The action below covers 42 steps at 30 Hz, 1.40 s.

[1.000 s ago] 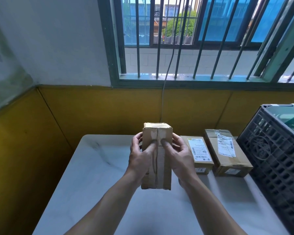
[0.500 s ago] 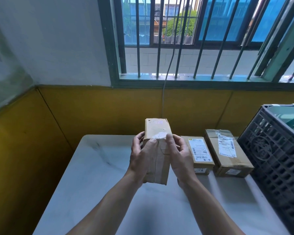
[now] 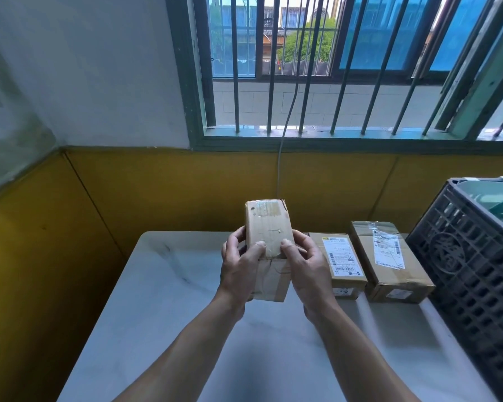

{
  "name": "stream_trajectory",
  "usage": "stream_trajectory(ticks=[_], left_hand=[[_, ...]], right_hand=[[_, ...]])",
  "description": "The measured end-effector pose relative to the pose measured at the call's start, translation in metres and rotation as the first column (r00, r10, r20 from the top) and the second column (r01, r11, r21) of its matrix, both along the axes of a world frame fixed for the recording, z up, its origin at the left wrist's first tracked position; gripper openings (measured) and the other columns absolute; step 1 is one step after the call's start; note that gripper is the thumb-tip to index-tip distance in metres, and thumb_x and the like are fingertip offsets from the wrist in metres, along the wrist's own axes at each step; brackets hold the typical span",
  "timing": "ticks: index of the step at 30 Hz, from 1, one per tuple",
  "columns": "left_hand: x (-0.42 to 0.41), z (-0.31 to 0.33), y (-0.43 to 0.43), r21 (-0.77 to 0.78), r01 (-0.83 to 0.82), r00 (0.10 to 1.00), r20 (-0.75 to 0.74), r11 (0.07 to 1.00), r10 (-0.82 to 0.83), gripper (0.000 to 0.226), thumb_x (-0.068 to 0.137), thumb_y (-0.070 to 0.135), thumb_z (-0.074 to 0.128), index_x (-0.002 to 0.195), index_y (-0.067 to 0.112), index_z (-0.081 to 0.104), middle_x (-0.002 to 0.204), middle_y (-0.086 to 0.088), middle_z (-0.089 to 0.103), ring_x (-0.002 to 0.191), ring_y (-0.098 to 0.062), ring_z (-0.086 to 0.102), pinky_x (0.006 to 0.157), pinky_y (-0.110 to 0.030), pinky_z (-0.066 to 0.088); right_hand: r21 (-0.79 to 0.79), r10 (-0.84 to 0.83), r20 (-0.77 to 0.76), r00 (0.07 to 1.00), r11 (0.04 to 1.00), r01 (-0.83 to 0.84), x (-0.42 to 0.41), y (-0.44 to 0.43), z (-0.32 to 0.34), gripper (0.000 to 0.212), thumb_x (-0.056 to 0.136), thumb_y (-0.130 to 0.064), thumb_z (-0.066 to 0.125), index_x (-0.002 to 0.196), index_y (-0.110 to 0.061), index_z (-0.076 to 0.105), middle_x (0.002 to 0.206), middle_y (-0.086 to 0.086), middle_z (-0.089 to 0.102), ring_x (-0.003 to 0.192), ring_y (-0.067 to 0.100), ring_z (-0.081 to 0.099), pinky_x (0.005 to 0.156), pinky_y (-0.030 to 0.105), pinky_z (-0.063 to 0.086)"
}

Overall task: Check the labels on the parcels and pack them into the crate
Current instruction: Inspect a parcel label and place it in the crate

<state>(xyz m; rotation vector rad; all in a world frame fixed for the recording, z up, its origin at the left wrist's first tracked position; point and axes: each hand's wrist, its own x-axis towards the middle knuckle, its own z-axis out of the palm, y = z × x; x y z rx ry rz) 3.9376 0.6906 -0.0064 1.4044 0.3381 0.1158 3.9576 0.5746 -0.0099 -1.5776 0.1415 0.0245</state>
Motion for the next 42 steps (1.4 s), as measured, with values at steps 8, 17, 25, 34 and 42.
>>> stream_trajectory(ticks=[8, 17, 25, 34, 42], left_hand=[[-0.0015, -0.0004, -0.0018, -0.027, 0.009, 1.0, 0.026, 1.0, -0.009, 0.06, 0.07, 0.03, 0.065, 0.128, 0.033, 0.049, 0.127, -0.002, 0.065, 0.113, -0.02, 0.067, 0.086, -0.04, 0.063], [-0.0022, 0.0026, -0.0018, 0.044, -0.009, 1.0, 0.03, 0.999, 0.007, 0.072, 0.073, 0.039, 0.065, 0.143, 0.037, 0.048, 0.141, -0.006, 0.049, 0.124, -0.025, 0.058, 0.092, -0.047, 0.061], [0.0016, -0.0048, 0.0007, -0.006, -0.029, 0.998, 0.052, 1.0, 0.029, 0.039, 0.1, 0.017, 0.063, 0.131, 0.036, 0.049, 0.13, 0.003, 0.064, 0.117, -0.018, 0.064, 0.076, -0.032, 0.059], [0.0005, -0.0019, 0.0002, -0.008, -0.064, 0.998, 0.003, 0.998, 0.064, 0.038, 0.101, 0.031, 0.063, 0.136, 0.042, 0.052, 0.144, -0.004, 0.052, 0.125, -0.026, 0.059, 0.092, -0.053, 0.06], [-0.0002, -0.0028, -0.0012, -0.034, -0.079, 0.996, 0.034, 0.996, 0.08, 0.027, 0.1, 0.027, 0.064, 0.119, 0.045, 0.055, 0.128, 0.004, 0.065, 0.118, -0.019, 0.064, 0.089, -0.045, 0.061]], right_hand=[[-0.021, -0.051, 0.031, 0.998, 0.998, 0.052, 0.0022, 0.0018, -0.0019, 0.024, 0.092, -0.03, 0.07, 0.115, -0.026, 0.062, 0.115, 0.001, 0.071, 0.109, 0.019, 0.068, 0.094, 0.05, 0.056], [-0.005, -0.009, 0.022, 1.0, 1.0, 0.009, 0.0015, -0.0017, -0.0014, 0.029, 0.095, -0.023, 0.065, 0.122, -0.032, 0.062, 0.121, 0.003, 0.068, 0.108, 0.019, 0.068, 0.089, 0.049, 0.06], [-0.004, -0.045, 0.042, 0.998, 0.999, 0.045, 0.0017, -0.0005, -0.0009, 0.02, 0.095, -0.027, 0.068, 0.114, -0.025, 0.063, 0.112, 0.0, 0.072, 0.107, 0.019, 0.068, 0.09, 0.052, 0.058], [0.026, -0.048, 0.053, 0.997, 0.999, 0.046, 0.0018, 0.0008, -0.0014, 0.015, 0.095, -0.026, 0.067, 0.108, -0.034, 0.066, 0.117, 0.002, 0.071, 0.108, 0.018, 0.068, 0.094, 0.049, 0.057], [0.029, -0.073, 0.072, 0.995, 0.997, 0.071, 0.0034, -0.0004, -0.0049, 0.009, 0.096, -0.027, 0.066, 0.104, -0.03, 0.066, 0.105, -0.006, 0.073, 0.104, 0.014, 0.069, 0.089, 0.041, 0.059]])
